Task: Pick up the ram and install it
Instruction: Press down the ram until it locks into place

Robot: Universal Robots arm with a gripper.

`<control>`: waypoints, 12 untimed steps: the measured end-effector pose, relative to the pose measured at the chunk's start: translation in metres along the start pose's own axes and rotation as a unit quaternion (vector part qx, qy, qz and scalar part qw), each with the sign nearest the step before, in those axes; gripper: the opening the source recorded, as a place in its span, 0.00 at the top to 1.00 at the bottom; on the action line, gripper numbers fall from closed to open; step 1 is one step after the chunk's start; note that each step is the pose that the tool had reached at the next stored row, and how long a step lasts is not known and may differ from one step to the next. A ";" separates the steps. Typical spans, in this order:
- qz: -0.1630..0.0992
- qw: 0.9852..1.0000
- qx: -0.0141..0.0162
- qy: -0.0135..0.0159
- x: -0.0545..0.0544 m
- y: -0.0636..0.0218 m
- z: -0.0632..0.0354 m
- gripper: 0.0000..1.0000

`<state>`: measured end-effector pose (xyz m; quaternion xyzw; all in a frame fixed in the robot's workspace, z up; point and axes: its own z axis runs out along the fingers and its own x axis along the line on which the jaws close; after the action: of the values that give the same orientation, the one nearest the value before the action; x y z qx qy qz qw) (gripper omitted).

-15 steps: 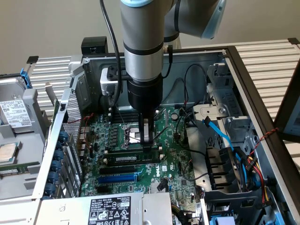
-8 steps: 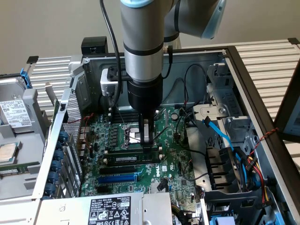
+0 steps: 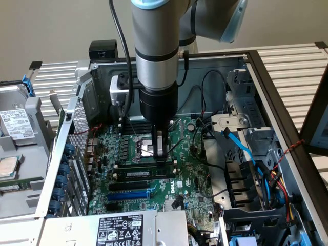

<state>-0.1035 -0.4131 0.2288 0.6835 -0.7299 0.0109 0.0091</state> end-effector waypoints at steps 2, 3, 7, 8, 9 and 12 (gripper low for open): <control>0.000 1.000 0.001 0.000 0.000 0.0024 -0.0037 0.90; 0.000 1.000 0.001 0.000 0.001 0.0044 -0.0052 0.90; 0.000 1.000 0.001 0.000 0.001 0.0167 -0.0068 0.90; 0.000 1.000 0.001 0.000 0.001 0.0203 -0.0068 0.90; 0.000 1.000 0.001 0.000 0.001 0.0239 -0.0068 0.90; 0.000 1.000 0.001 0.000 -0.001 0.0382 -0.0069 0.90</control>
<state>-0.1416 -0.4092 0.2355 0.6836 -0.7298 0.0113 0.0083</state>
